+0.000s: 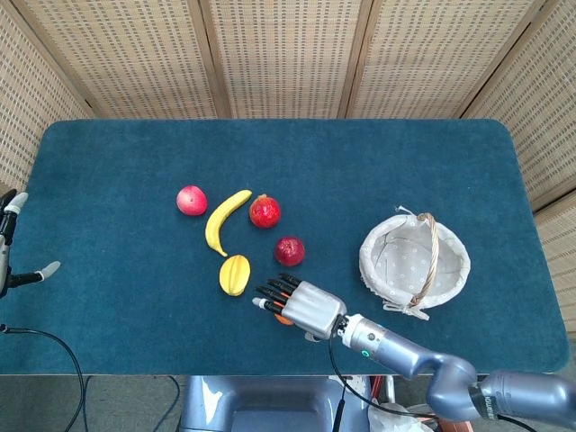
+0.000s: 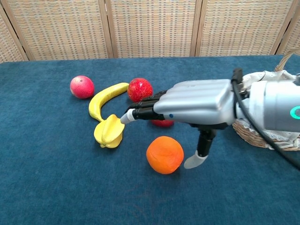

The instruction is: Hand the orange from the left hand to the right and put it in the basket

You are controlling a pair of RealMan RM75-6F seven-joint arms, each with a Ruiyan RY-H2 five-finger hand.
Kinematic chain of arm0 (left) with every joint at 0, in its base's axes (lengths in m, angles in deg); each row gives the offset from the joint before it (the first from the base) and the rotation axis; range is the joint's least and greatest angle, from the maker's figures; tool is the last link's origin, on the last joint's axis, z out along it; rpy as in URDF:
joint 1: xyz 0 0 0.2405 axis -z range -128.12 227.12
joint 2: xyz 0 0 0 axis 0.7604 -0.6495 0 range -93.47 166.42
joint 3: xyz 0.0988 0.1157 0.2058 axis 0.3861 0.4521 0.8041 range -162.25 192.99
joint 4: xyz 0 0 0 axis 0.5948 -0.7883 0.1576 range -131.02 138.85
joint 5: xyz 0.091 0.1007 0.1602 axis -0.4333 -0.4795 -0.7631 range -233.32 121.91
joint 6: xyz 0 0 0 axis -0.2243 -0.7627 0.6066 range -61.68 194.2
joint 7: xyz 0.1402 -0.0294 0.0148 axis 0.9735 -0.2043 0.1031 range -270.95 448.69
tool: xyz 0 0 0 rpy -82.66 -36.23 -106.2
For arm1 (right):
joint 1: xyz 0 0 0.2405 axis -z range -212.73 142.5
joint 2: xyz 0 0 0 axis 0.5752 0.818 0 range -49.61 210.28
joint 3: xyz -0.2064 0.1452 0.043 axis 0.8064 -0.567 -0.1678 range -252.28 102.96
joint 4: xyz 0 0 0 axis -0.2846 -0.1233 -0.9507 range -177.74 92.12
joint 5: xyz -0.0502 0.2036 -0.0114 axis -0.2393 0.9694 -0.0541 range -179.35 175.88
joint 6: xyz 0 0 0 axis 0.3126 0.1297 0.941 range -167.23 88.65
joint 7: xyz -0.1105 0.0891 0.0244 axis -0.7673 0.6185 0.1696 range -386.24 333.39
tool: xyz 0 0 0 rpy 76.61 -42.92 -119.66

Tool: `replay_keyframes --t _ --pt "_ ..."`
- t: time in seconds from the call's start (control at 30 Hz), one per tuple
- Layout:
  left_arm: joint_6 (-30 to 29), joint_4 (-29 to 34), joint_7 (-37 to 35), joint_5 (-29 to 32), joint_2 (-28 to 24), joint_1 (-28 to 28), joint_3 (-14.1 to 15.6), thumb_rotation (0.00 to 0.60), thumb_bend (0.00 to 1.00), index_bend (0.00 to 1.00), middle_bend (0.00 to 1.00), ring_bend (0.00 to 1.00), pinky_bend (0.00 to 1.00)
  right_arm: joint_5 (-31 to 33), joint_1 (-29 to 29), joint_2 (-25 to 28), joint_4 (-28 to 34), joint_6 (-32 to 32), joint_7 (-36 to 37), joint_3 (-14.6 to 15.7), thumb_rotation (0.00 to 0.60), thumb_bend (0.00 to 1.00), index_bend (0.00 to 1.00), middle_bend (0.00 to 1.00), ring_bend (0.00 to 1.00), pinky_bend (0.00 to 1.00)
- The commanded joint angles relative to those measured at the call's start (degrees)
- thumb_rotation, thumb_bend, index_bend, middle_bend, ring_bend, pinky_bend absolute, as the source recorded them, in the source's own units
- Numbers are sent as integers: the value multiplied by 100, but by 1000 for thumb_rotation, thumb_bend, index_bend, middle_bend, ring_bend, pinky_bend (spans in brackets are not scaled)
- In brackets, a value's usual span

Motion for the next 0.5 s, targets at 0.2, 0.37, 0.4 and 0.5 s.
replay_keyframes --t 0.2,0.37,0.4,0.5 --pt "58 -17 -46 -9 -11 -36 -57 600 0 0 0 0 0 469 -453 -775 -856 -176 -520 98 600 0 92 78 6 151" --pt "130 -23 -78 3 -21 -46 -95 600 0 0 0 0 0 610 -521 -1049 -1224 -173 -683 320 600 52 249 253 164 297" --pt "143 -23 -79 0 -21 -47 -98 600 0 0 0 0 0 605 -517 -1095 -1269 -120 -681 348 600 99 311 318 224 353" --pt "194 -5 -93 0 -40 -54 -107 600 0 0 0 0 0 455 -475 -1192 -1341 168 -538 392 600 260 476 480 374 508"
